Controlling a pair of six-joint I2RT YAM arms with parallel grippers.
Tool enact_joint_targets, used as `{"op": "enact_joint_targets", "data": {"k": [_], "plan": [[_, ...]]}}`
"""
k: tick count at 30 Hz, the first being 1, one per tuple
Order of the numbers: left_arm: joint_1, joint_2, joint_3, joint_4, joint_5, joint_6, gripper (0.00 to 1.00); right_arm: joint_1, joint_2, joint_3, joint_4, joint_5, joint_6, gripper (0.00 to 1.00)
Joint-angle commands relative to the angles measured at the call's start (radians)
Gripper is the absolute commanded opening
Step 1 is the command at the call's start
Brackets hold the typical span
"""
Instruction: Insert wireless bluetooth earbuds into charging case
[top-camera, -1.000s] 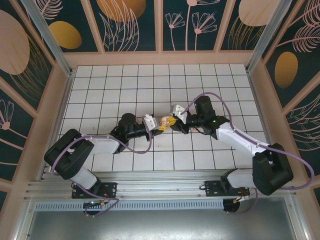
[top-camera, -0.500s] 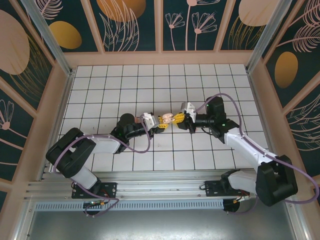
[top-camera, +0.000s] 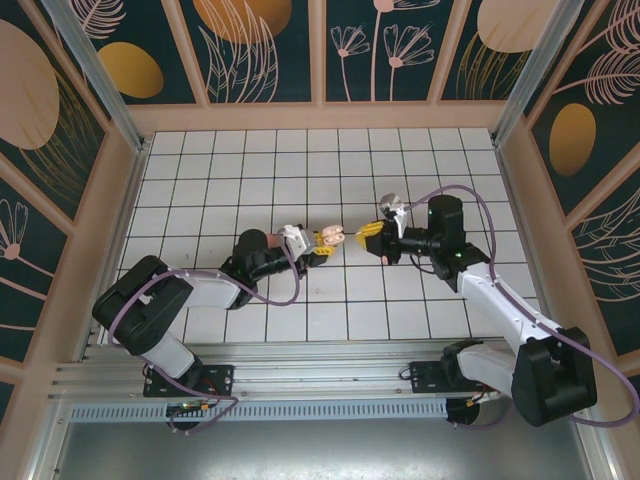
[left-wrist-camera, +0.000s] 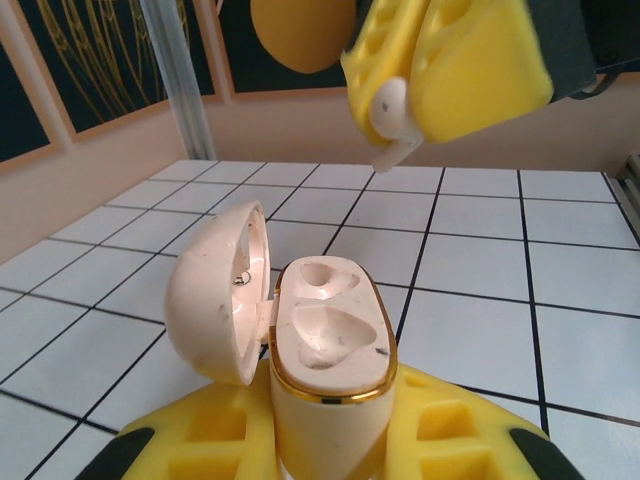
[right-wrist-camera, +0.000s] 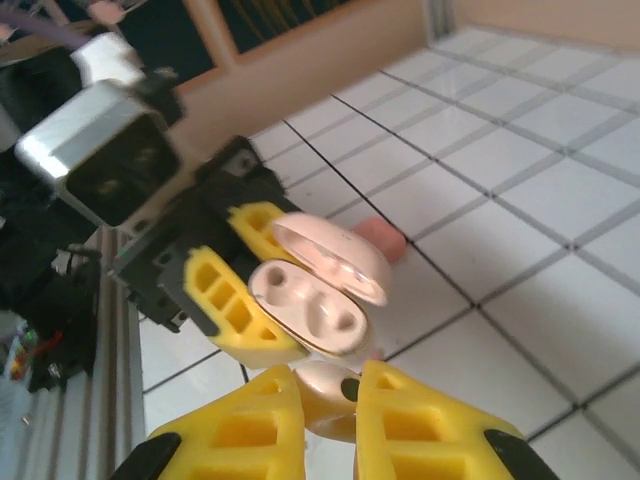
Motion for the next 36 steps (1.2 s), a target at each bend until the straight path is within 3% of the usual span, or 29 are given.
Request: {"op": "enact_joint_targets", "data": {"k": [1, 13, 23, 36], "plan": [[-0.001, -0.055, -0.027, -0.003, -0.04, -0.023, 0.15, -0.005, 0.014, 0.036, -0.139, 0.157, 0.214, 0.14], [-0.001, -0.139, -0.057, -0.12, -0.107, 0.011, 0.15, 0.083, 0.186, 0.114, -0.382, 0.501, 0.484, 0.14], [0.0, -0.179, -0.072, -0.163, -0.135, 0.019, 0.15, 0.166, 0.394, 0.197, -0.439, 0.554, 0.65, 0.16], [-0.001, -0.206, -0.077, -0.206, -0.142, 0.034, 0.15, 0.193, 0.542, 0.247, -0.537, 0.632, 0.663, 0.17]]}}
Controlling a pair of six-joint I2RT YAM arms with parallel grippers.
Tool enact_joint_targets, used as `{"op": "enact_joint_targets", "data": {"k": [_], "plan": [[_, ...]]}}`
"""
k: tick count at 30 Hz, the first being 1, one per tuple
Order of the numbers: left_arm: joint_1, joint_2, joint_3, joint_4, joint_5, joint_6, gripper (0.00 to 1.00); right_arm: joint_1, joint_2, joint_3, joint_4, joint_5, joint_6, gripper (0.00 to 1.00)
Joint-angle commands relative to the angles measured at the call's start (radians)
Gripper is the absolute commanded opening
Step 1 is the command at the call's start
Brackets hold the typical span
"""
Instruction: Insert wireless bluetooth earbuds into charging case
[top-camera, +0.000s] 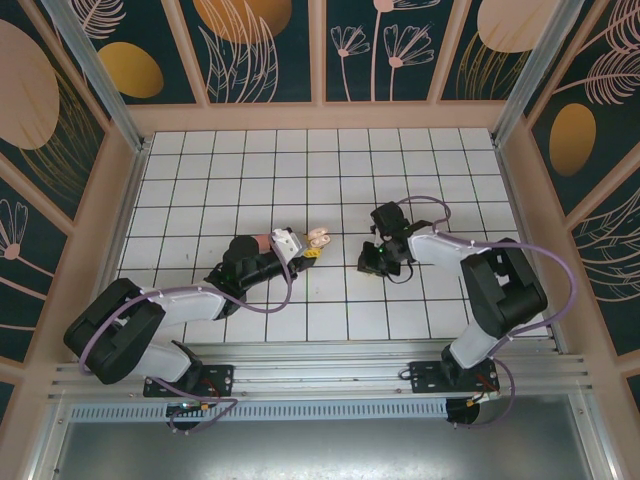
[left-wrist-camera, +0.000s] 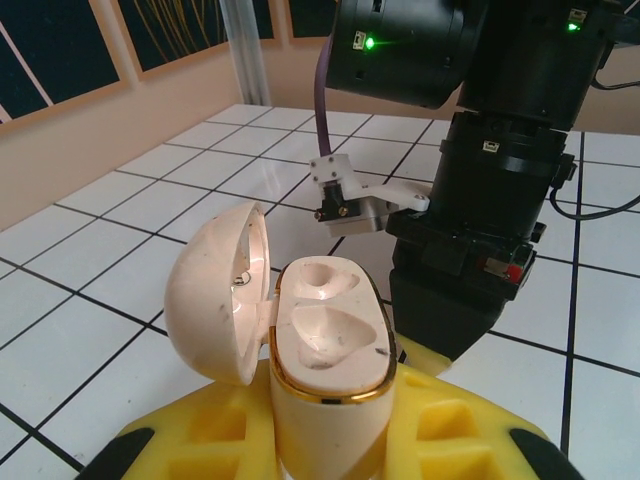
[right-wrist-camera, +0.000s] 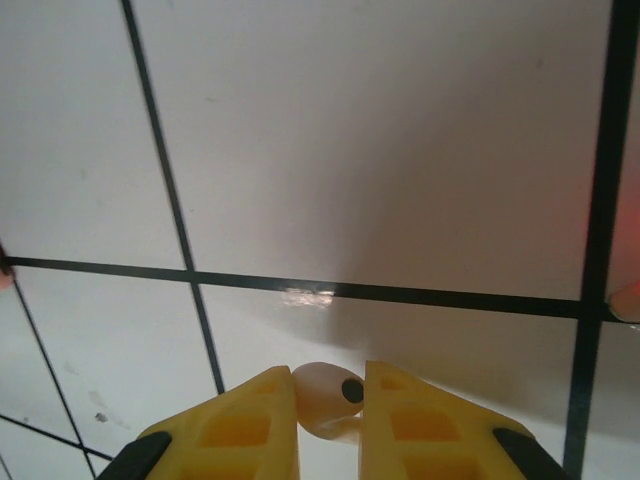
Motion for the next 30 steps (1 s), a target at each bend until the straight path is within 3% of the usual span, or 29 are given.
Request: {"op": "enact_joint_targets", "data": {"k": [1, 6, 15, 24, 30], "plan": [[-0.001, -0.022, -0.006, 0.0, 0.003, 0.018, 0.15, 0.011, 0.032, 0.025, -0.058, 0.047, 0.006, 0.17], [-0.001, -0.019, -0.006, 0.004, 0.002, 0.011, 0.15, 0.01, 0.06, 0.028, -0.081, 0.067, -0.013, 0.19], [-0.001, -0.034, -0.012, -0.004, -0.005, 0.009, 0.15, 0.003, 0.028, 0.147, -0.214, 0.103, -0.114, 0.41], [0.0, -0.059, -0.017, -0.025, -0.01, 0.014, 0.15, 0.005, 0.036, 0.348, -0.442, 0.232, -0.494, 0.41], [-0.001, -0.067, -0.02, -0.032, -0.018, 0.014, 0.15, 0.023, 0.111, 0.388, -0.467, 0.257, -0.588, 0.41]]}}
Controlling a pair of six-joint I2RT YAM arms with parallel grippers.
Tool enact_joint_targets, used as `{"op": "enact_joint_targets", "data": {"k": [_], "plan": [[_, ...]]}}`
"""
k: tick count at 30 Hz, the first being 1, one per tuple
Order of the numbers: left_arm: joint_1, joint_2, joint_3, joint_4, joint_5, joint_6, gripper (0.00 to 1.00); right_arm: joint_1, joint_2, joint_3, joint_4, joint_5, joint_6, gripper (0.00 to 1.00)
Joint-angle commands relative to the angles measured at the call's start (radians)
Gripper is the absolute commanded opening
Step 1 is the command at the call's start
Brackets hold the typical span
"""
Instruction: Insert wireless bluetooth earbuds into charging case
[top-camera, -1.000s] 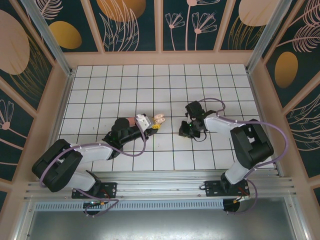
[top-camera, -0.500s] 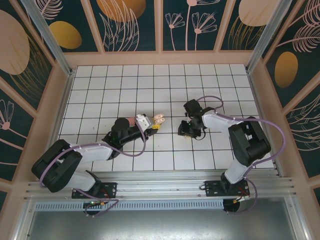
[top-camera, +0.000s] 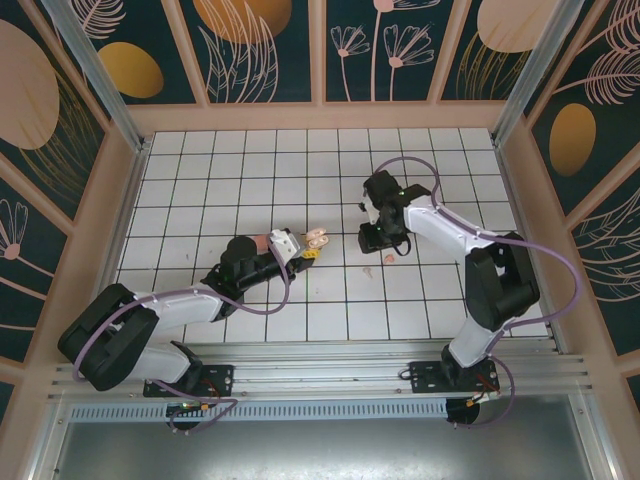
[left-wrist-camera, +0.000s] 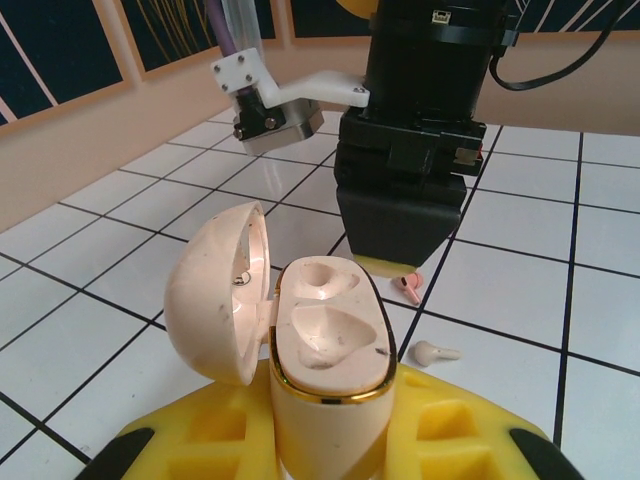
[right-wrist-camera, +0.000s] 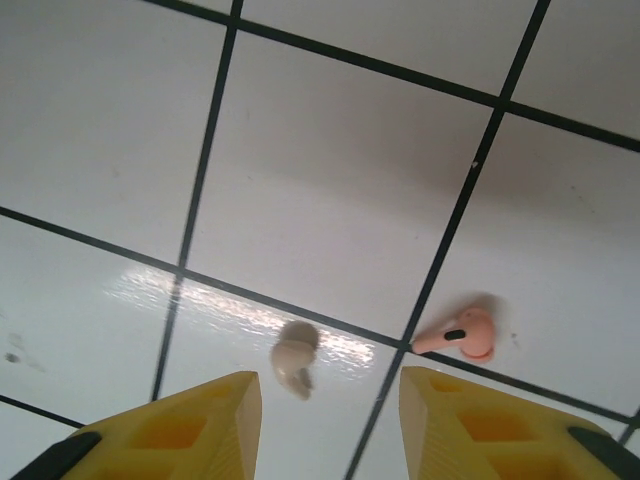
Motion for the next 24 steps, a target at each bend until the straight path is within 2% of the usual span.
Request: {"op": "enact_joint_targets", "data": {"k": [1, 16, 24], "plan": [[-0.001, -0.025, -0.011, 0.003, -0.014, 0.015, 0.15, 0.022, 0.064, 0.02, -0.069, 0.039, -0.111, 0.41], [0.0, -0.009, -0.005, 0.002, -0.013, 0.017, 0.15, 0.086, 0.194, 0.042, -0.051, -0.043, -0.155, 0.45], [-0.001, -0.002, -0.001, 0.007, -0.016, 0.017, 0.15, 0.1, 0.218, 0.043, -0.074, -0.006, -0.143, 0.44]]}}
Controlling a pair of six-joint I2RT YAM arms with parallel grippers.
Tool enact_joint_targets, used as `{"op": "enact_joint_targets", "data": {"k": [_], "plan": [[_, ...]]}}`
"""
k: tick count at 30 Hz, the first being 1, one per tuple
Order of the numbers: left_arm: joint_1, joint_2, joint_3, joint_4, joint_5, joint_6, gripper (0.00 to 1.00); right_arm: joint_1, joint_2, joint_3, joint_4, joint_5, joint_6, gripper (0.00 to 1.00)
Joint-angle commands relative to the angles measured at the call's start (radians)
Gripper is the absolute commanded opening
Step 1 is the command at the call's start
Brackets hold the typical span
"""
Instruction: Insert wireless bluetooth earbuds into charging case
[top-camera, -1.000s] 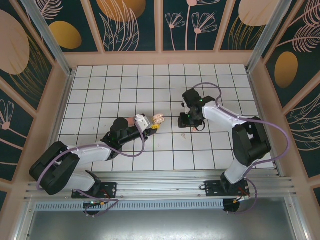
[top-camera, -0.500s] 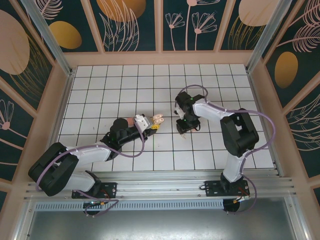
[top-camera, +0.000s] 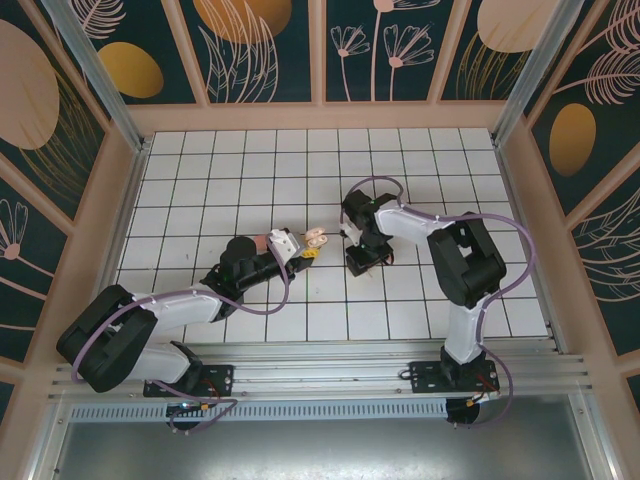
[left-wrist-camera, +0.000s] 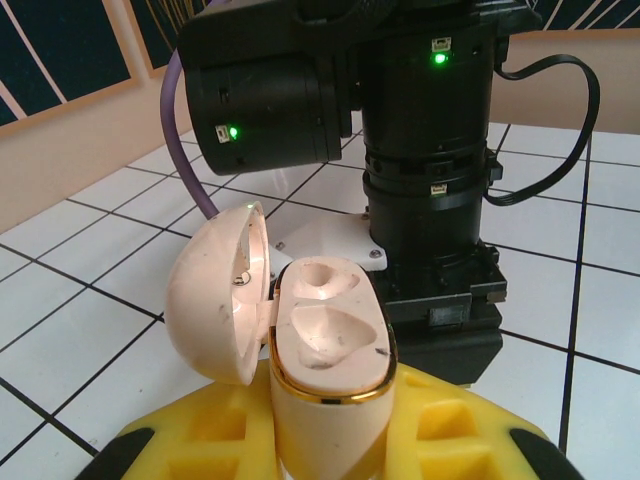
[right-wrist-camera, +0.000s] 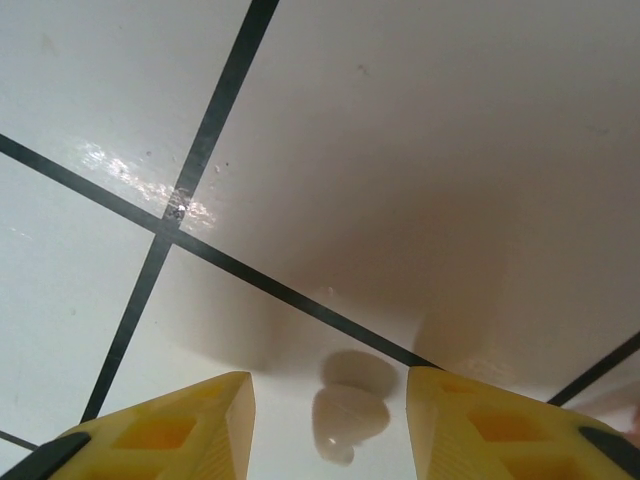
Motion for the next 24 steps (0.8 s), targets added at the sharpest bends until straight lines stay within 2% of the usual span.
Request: {"op": "enact_joint_targets", "data": {"k": [1, 13, 24], "plan": [[0.0, 0.007, 0.0, 0.015, 0.0, 0.016, 0.15, 0.011, 0.012, 0.025, -0.044, 0.022, -0.001, 0.44], [-0.001, 0.013, 0.004, 0.019, 0.004, 0.014, 0.15, 0.016, 0.013, 0.018, -0.028, 0.073, 0.018, 0.33], [-0.001, 0.012, 0.004, 0.014, 0.002, 0.014, 0.15, 0.018, -0.004, 0.005, -0.04, 0.09, 0.046, 0.31]]}}
